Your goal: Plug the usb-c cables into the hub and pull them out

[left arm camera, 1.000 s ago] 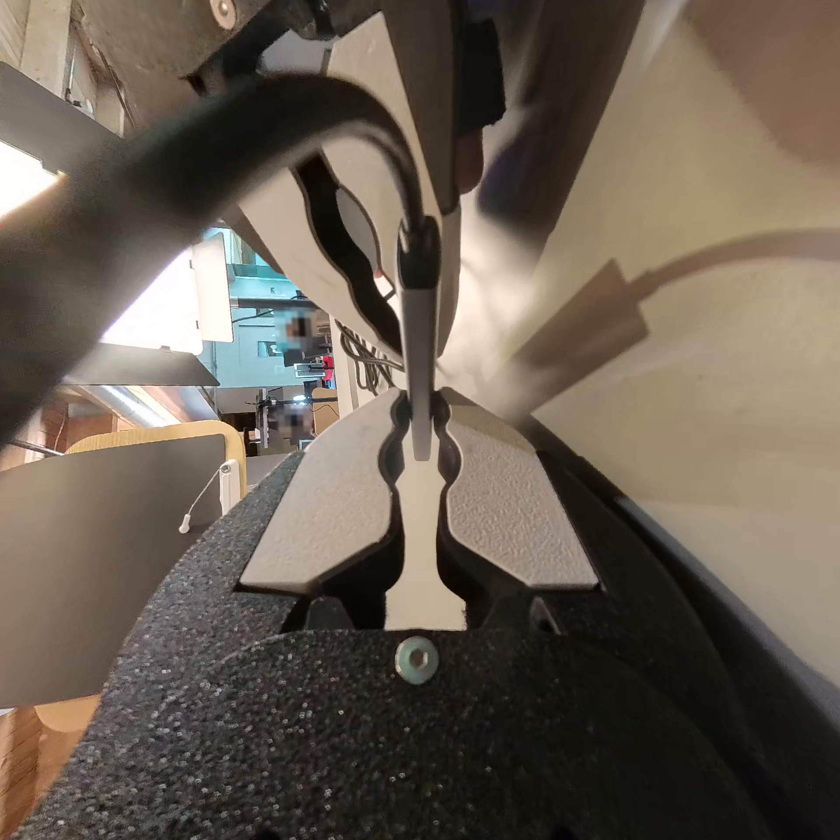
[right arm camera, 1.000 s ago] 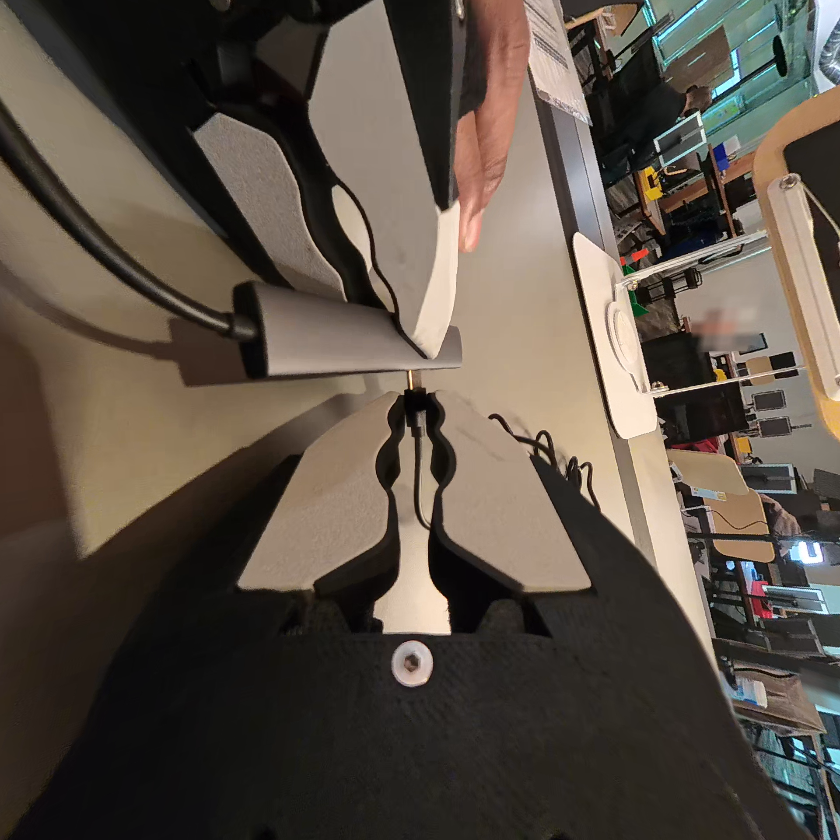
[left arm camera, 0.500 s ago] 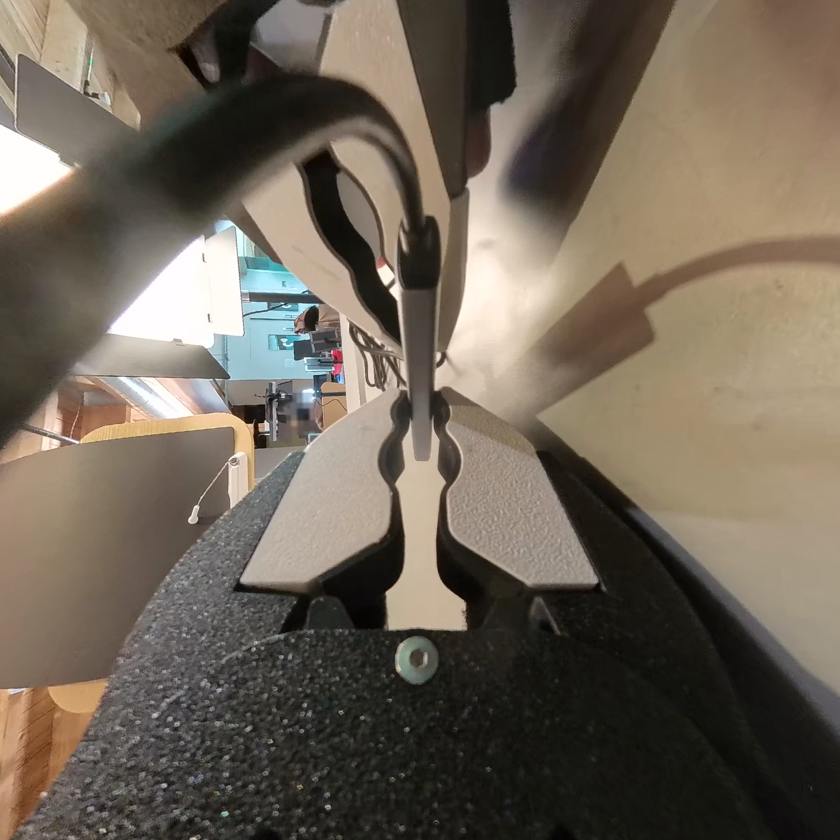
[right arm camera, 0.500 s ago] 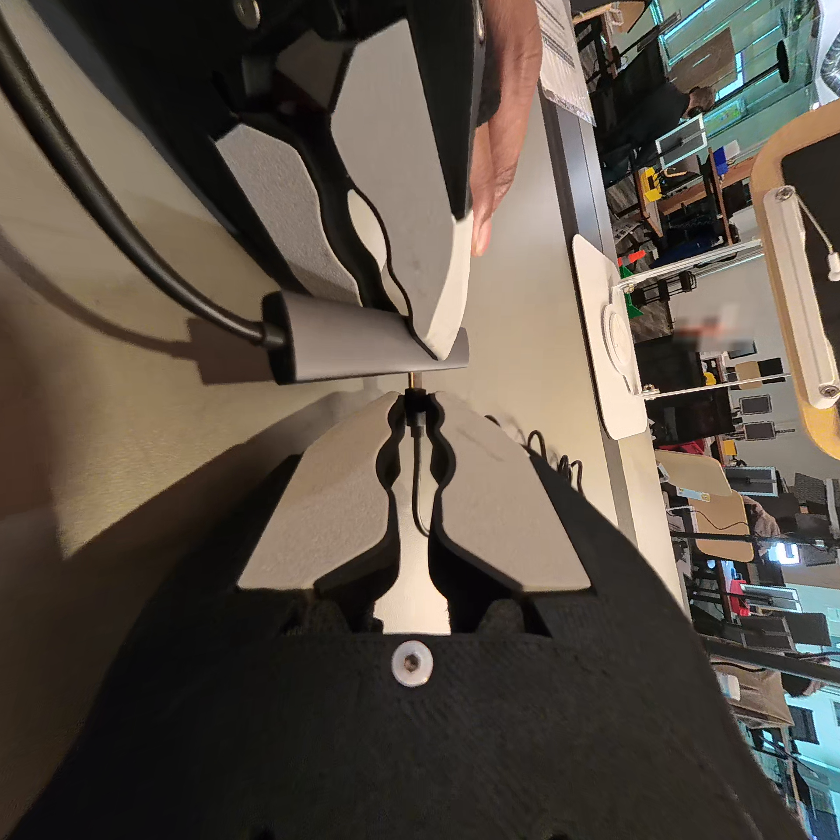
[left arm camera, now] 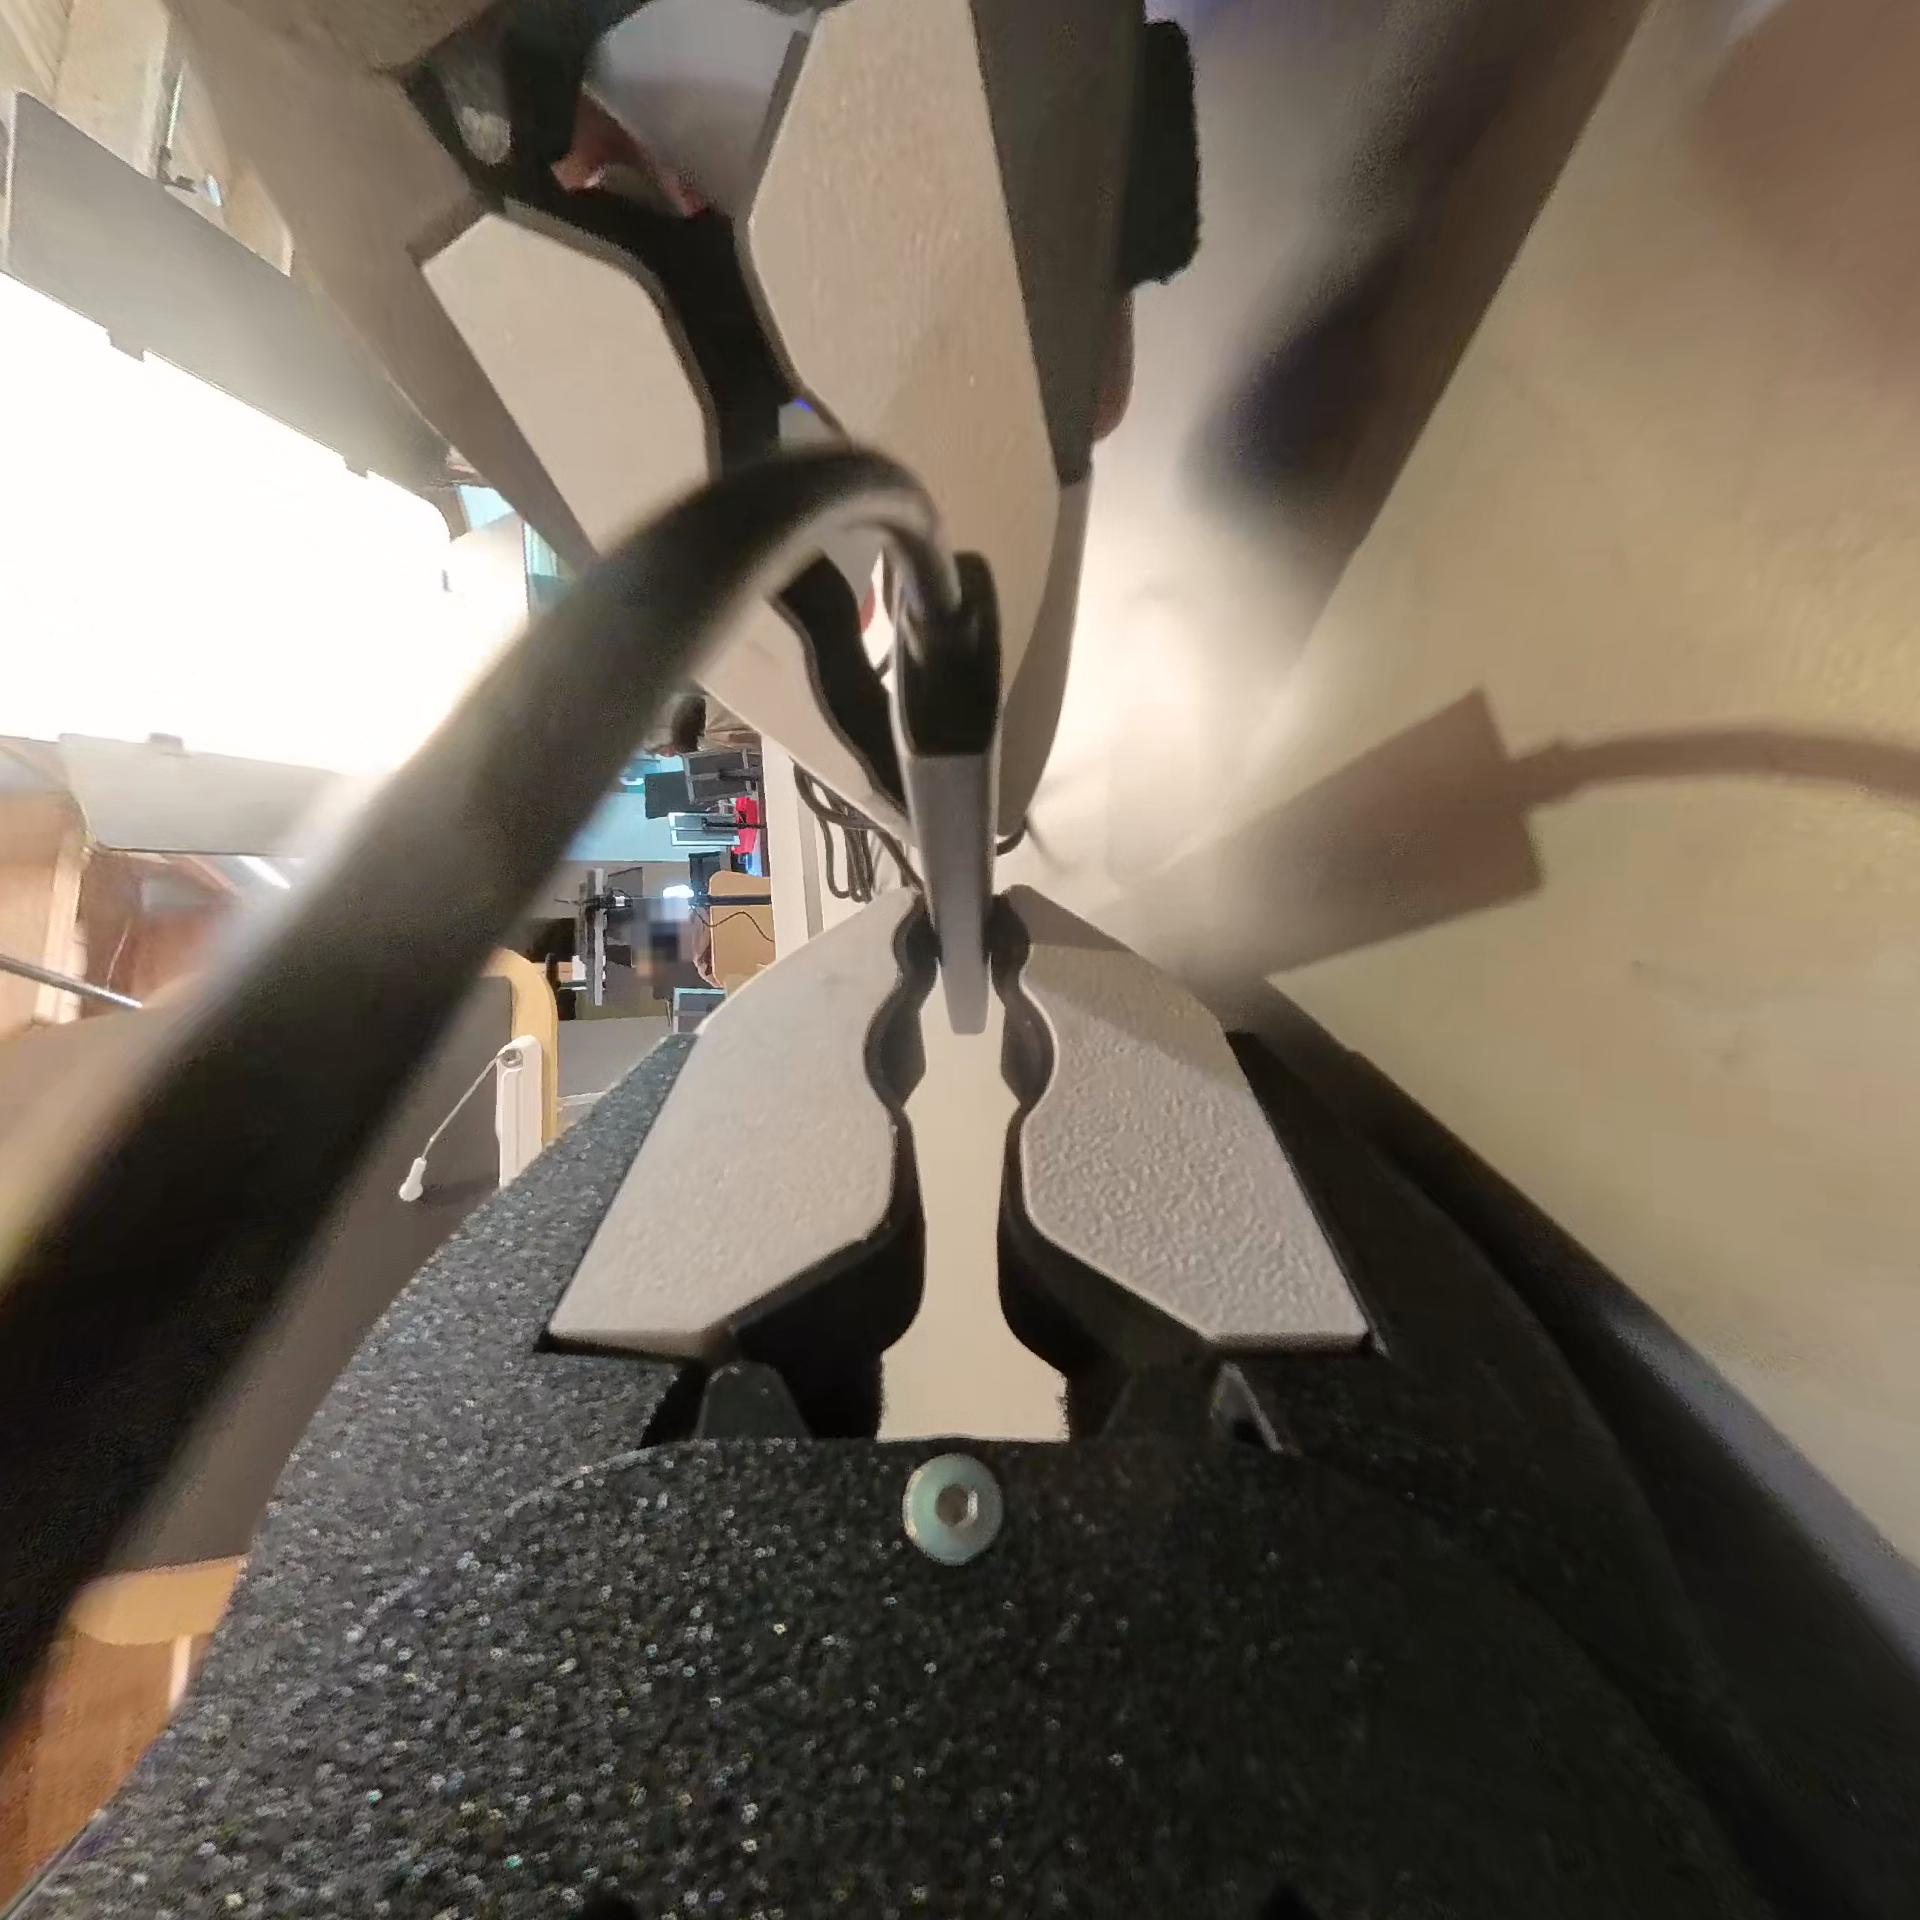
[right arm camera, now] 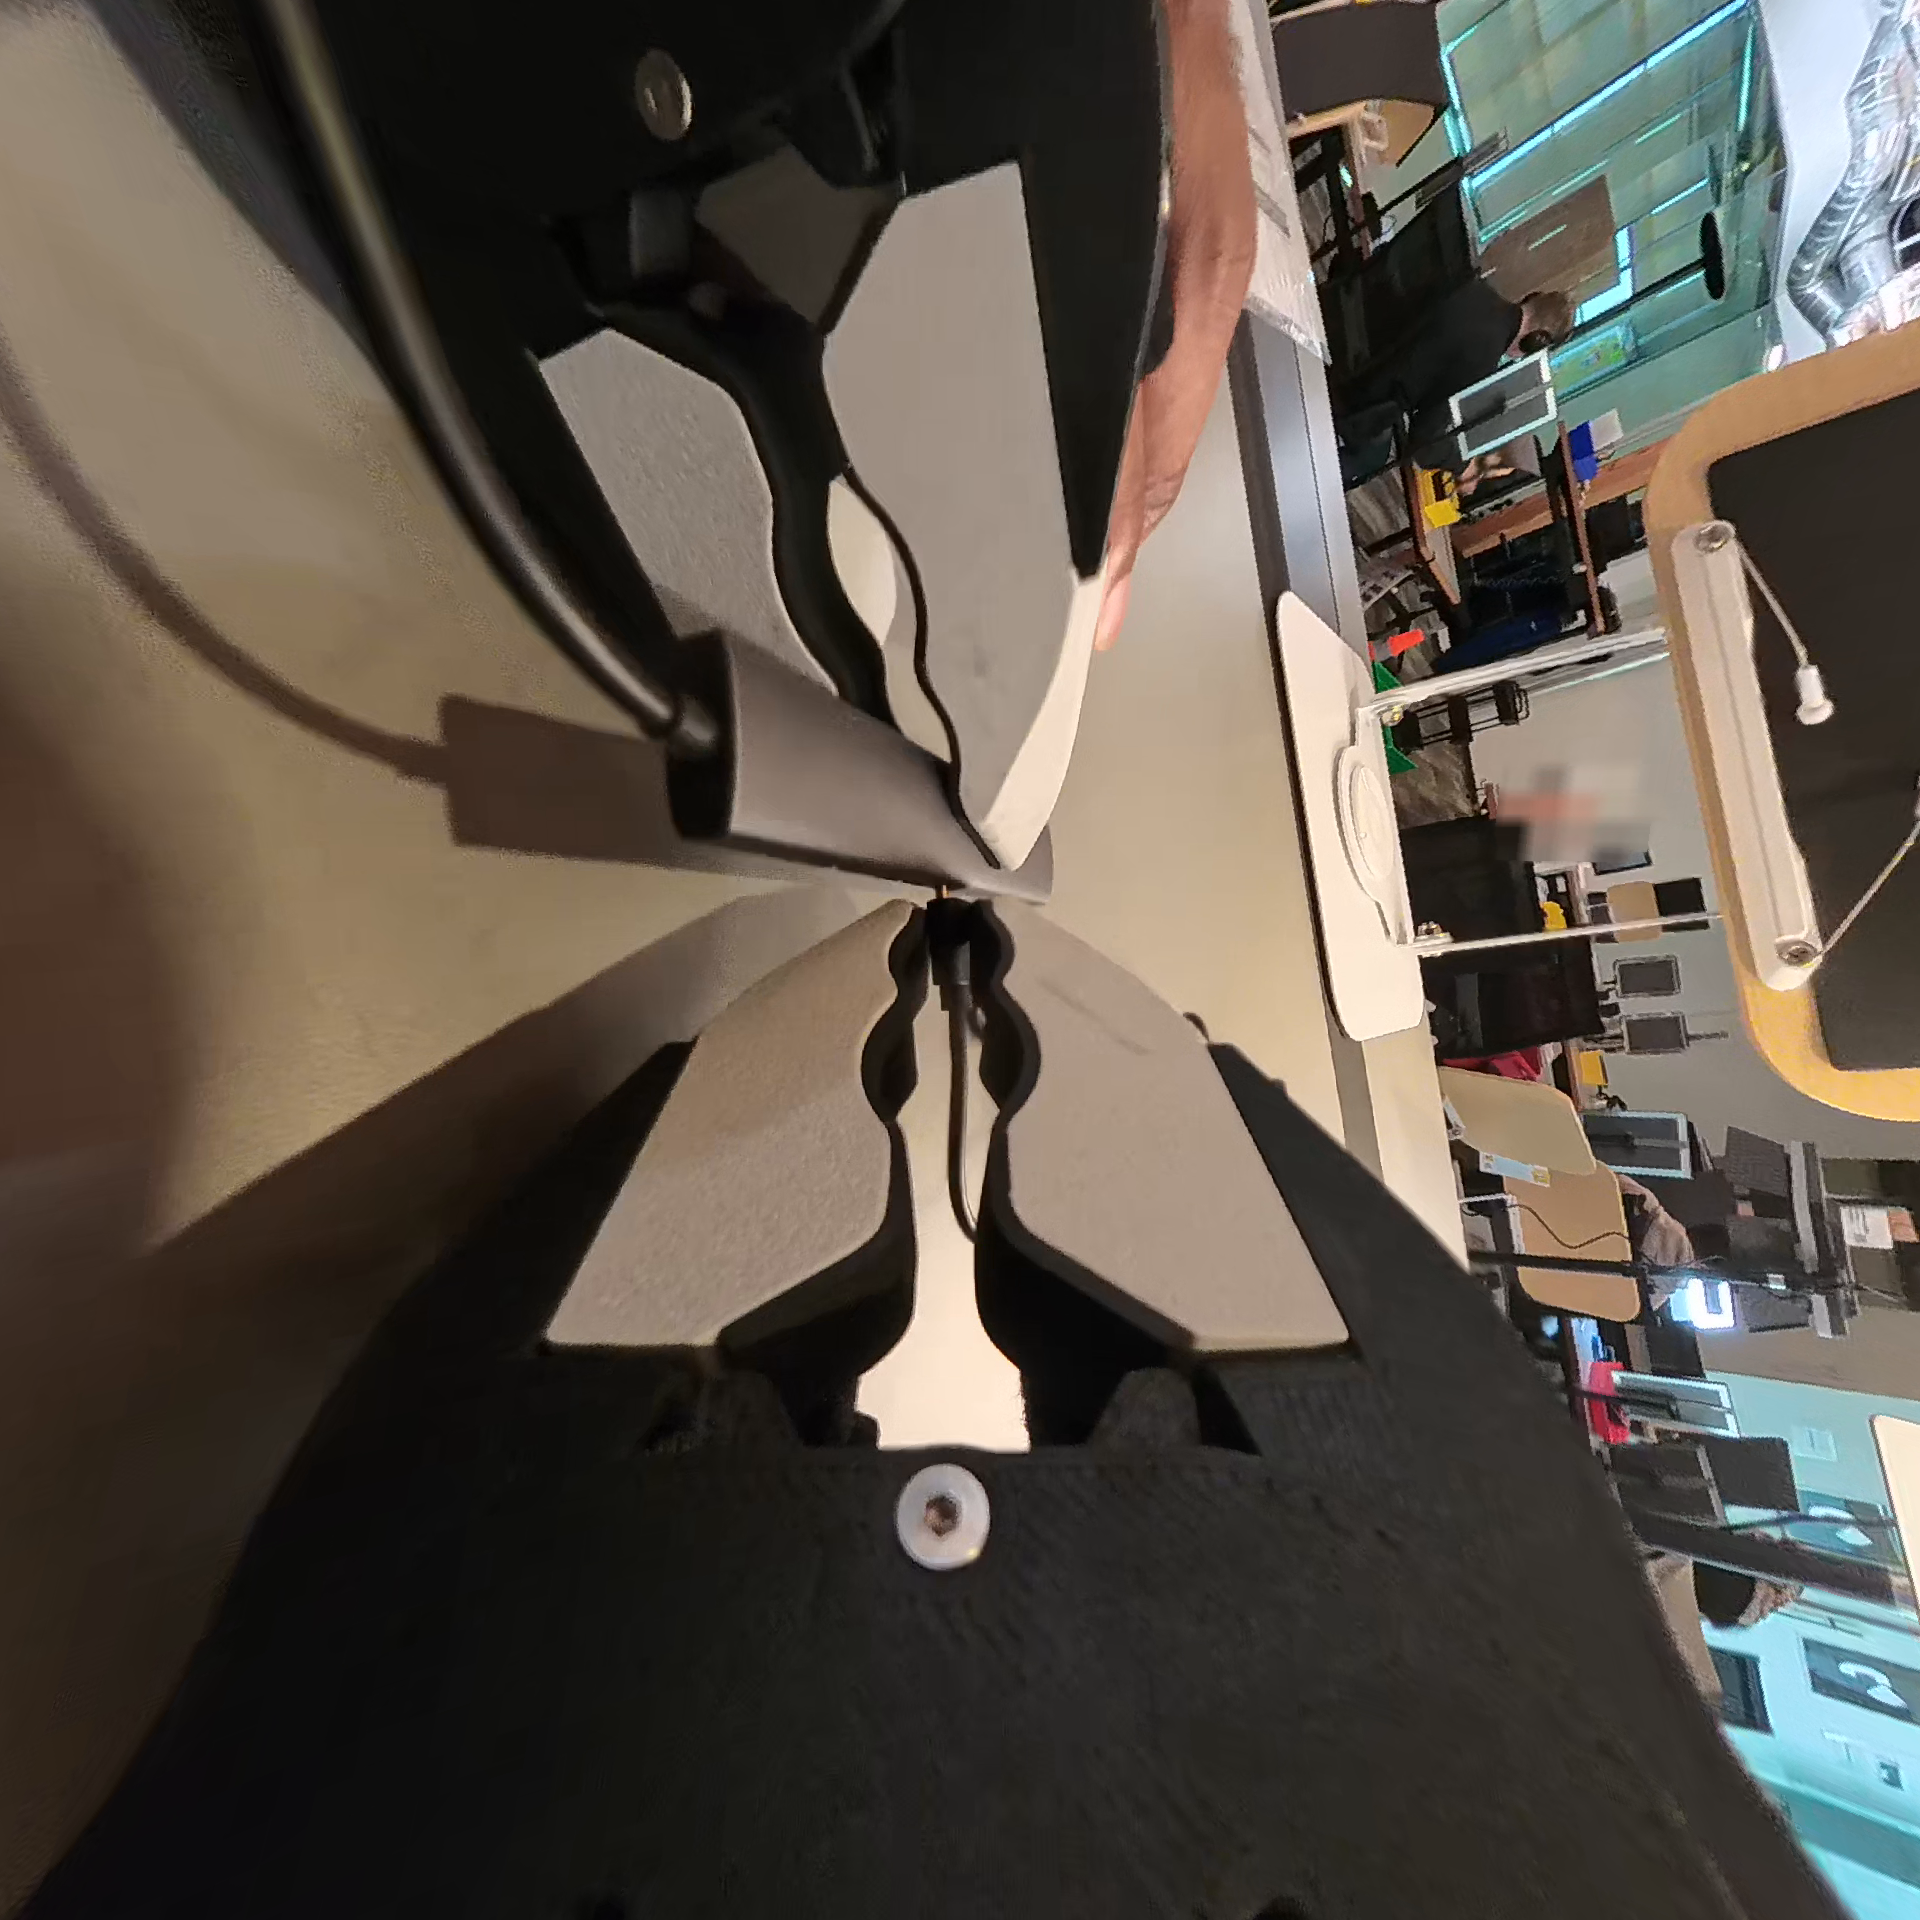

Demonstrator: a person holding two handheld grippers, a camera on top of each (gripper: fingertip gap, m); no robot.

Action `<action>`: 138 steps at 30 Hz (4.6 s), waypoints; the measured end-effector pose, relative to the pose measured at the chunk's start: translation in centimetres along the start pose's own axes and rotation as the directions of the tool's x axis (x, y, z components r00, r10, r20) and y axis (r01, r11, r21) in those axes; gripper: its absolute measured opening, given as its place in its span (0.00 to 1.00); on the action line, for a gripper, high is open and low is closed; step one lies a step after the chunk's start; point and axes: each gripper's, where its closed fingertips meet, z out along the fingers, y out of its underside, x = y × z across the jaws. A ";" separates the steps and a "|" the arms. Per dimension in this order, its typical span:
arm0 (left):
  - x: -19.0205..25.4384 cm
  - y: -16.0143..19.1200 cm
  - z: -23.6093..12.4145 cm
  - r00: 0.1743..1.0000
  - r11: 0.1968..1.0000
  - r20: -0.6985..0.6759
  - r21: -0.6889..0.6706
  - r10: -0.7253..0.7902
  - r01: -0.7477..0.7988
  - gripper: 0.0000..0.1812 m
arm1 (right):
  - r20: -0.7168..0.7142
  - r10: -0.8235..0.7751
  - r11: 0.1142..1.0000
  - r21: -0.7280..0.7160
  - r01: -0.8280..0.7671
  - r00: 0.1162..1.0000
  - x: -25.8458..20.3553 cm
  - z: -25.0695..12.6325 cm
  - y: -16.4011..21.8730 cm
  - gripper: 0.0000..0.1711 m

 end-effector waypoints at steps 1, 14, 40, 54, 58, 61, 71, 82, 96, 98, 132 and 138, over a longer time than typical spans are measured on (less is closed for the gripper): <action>-0.1 0.0 0.0 1.000 1.000 0.004 0.005 -0.009 0.009 0.06 | -0.003 -0.002 1.000 0.011 0.002 1.000 0.1 -0.1 -0.1 0.04; -0.5 0.5 -0.3 0.995 0.995 0.008 0.016 -0.098 0.098 0.06 | -0.078 -0.052 0.998 -0.037 0.049 0.996 0.9 0.1 1.5 0.04; -0.6 0.7 0.3 0.972 0.969 -0.015 -0.077 -0.236 0.234 0.05 | -0.103 -0.029 0.998 -0.062 0.023 0.994 1.6 0.4 1.4 0.02; -0.7 0.8 0.5 0.970 0.968 -0.017 -0.068 -0.242 0.240 0.06 | -0.119 -0.014 1.000 -0.011 0.013 0.993 1.7 0.3 1.3 0.03; -0.8 0.8 0.3 0.965 0.964 -0.018 -0.041 -0.263 0.262 0.06 | -0.124 -0.027 0.999 0.027 0.031 0.992 1.7 0.1 1.0 0.03; -0.8 0.8 0.2 0.964 0.964 -0.016 -0.044 -0.264 0.263 0.06 | -0.138 -0.056 0.998 0.017 0.059 0.989 1.7 0.2 0.9 0.03; -1.3 0.5 0.3 0.953 0.949 0.006 -0.080 -0.304 0.304 0.07 | -0.138 -0.048 0.999 0.005 0.050 0.989 2.1 -0.2 0.8 0.03; -0.1 0.5 0.5 0.965 0.963 -0.058 -0.107 -0.256 0.249 0.06 | -0.080 -0.113 0.994 -0.003 0.113 0.990 1.0 0.1 1.0 0.02; 0.0 0.6 0.5 0.955 0.951 -0.057 -0.133 -0.290 0.281 0.06 | -0.077 -0.083 0.997 -0.008 0.083 0.994 1.1 0.2 0.9 0.02; -0.1 0.6 0.5 0.954 0.949 -0.052 -0.132 -0.295 0.286 0.06 | -0.082 -0.078 0.997 -0.006 0.078 0.994 1.2 0.2 0.8 0.02; -1.6 1.3 -0.9 0.953 0.951 0.017 -0.054 -0.303 0.304 0.08 | -0.231 -0.138 0.987 0.046 0.153 0.963 2.2 0.8 -1.8 0.04; -1.2 0.9 -0.9 0.958 0.956 -0.014 -0.062 -0.287 0.286 0.08 | -0.249 -0.204 0.974 0.041 0.221 0.947 1.8 0.6 -1.8 0.05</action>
